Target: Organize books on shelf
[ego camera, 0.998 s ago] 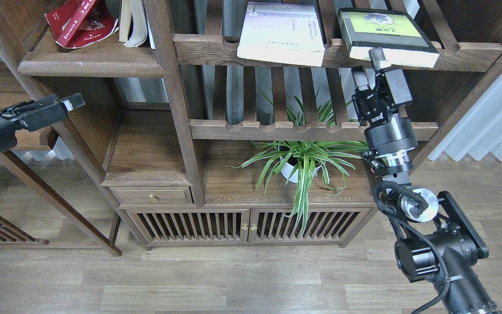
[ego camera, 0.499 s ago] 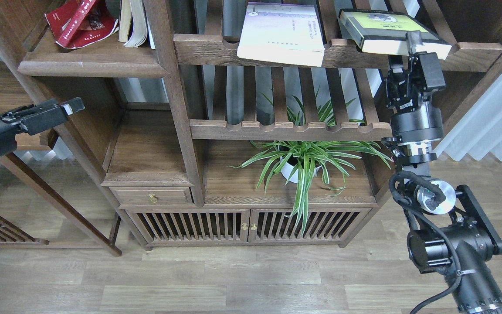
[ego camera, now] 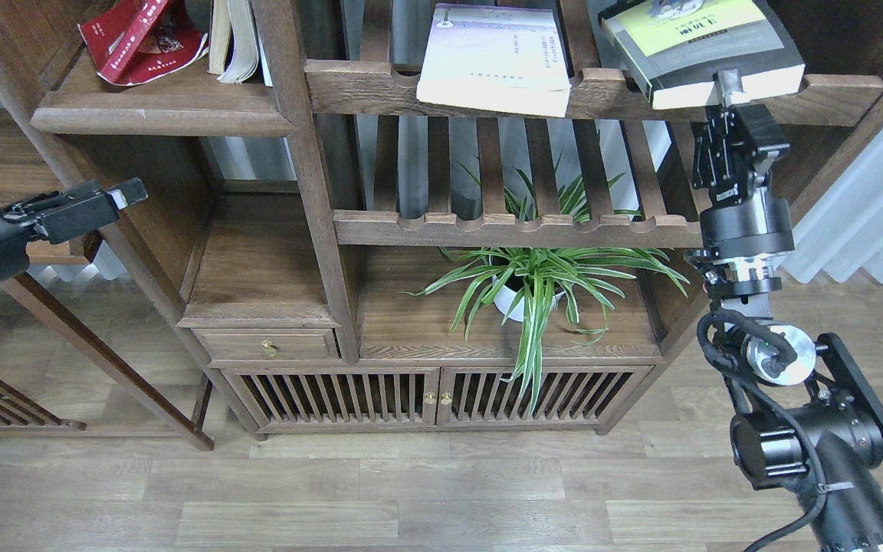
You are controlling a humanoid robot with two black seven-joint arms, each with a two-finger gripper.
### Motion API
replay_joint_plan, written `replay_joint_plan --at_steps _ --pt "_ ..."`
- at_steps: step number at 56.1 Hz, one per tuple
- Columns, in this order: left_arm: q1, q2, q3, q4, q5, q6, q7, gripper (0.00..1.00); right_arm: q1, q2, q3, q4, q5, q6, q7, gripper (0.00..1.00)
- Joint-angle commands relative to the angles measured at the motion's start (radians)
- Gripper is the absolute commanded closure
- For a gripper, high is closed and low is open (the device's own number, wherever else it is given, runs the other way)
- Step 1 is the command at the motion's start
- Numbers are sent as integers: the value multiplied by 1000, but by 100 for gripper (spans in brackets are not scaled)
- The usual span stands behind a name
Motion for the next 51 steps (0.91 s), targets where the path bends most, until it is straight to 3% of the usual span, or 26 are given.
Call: replay_joint_plan --at_steps 1,8,17,31,51 --pt "21 -5 0 10 0 0 -3 0 -86 2 -12 30 5 0 0 98" --pt "60 -66 0 39 -6 0 -4 0 -250 22 -20 112 13 0 2 98" --pt "102 -120 2 67 -9 0 -11 0 -360 28 -34 126 34 0 2 98" --pt "228 -307 14 94 -116 0 -9 0 -495 22 -114 126 34 0 2 98" --pt "281 -364 281 44 -693 0 -35 0 -520 13 -359 122 25 0 -1 97"
